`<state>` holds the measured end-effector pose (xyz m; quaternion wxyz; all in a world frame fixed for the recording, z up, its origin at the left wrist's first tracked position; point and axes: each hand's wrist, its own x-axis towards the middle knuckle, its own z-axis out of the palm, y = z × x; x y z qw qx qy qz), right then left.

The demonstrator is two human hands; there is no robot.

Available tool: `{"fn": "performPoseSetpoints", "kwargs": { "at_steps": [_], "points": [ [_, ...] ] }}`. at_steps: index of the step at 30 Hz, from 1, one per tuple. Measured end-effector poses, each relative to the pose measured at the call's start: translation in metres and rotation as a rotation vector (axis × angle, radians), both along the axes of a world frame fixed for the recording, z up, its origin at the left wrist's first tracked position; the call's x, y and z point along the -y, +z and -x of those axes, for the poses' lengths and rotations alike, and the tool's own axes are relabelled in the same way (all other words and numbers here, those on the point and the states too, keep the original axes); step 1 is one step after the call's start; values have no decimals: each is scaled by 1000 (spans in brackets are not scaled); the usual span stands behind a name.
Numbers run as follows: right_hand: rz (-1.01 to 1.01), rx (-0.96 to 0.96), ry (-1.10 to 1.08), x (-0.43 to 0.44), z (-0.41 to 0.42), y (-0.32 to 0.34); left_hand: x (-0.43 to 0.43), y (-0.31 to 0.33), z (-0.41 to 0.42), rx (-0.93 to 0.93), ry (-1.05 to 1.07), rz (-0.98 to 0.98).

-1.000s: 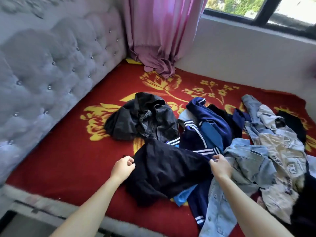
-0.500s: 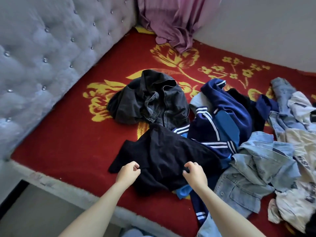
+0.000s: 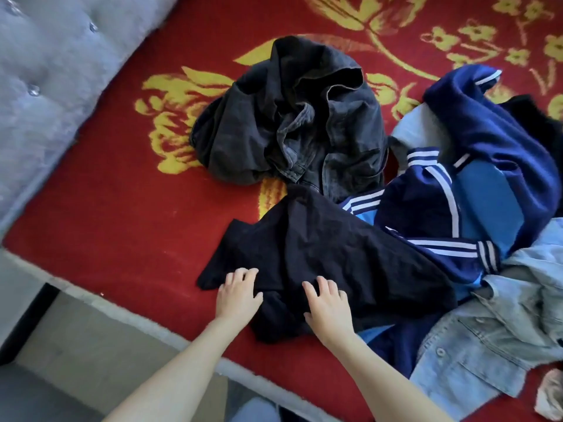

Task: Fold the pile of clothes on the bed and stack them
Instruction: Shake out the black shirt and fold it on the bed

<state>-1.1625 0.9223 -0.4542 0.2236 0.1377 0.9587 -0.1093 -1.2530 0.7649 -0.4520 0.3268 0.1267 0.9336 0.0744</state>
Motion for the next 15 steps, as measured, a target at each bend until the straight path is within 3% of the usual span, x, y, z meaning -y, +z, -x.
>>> {"fn": "performPoseSetpoints", "kwargs": {
  "at_steps": [6, 12, 15],
  "points": [
    [-11, 37, -25, 9, 18, -18, -13, -25, 4, 56, -37, 39],
    [-164, -224, 21, -13, 21, -21, -14, -27, 10, -25, 4, 19],
    [-127, -302, 52, -27, 13, -17, -12, -16, 16, -56, -3, -21]
  ]
}}
